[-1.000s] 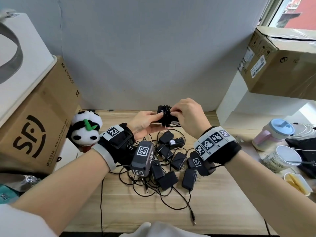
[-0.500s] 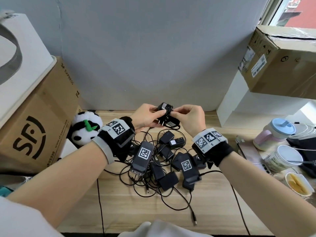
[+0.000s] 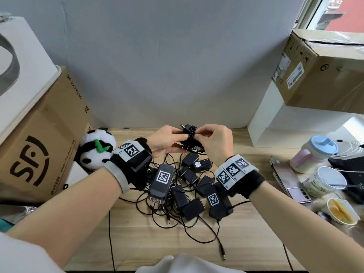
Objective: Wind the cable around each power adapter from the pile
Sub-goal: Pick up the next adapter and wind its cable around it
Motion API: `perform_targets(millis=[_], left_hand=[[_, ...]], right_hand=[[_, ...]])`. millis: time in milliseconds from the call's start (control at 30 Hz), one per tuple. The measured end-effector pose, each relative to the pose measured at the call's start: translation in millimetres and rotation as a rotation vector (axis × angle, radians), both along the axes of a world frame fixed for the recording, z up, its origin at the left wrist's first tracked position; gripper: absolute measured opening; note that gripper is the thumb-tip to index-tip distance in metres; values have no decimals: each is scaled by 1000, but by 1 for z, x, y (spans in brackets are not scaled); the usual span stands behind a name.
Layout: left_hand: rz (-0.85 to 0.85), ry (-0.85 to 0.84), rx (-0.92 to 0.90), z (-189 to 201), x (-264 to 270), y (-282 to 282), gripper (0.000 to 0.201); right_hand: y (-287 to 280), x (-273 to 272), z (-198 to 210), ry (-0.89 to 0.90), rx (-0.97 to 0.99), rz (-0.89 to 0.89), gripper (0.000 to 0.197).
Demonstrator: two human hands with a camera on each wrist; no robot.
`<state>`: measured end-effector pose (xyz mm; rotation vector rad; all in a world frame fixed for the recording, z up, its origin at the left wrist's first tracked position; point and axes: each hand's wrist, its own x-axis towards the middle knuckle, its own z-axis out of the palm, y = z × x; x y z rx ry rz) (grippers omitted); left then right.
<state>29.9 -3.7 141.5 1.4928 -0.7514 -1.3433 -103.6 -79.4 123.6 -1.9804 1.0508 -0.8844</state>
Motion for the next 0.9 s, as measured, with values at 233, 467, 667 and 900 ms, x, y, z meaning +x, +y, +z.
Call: perform_targets(millis=[233,467,667,900], left_hand=[[145,-93,3,-7,-6,-2,32],[157,-232,30,-16,-16,-4,35],[143,-182,55,-18,-18,-4,32],[49,-98,54,-20,-23,1,26]], right_hand=[[-9,-7,6,59,90,216,14],[-13,-4,6,566,-406,268,22],[-16,-4,-1,180,-46,123,17],[-19,-15,1,-284,320,85,9]])
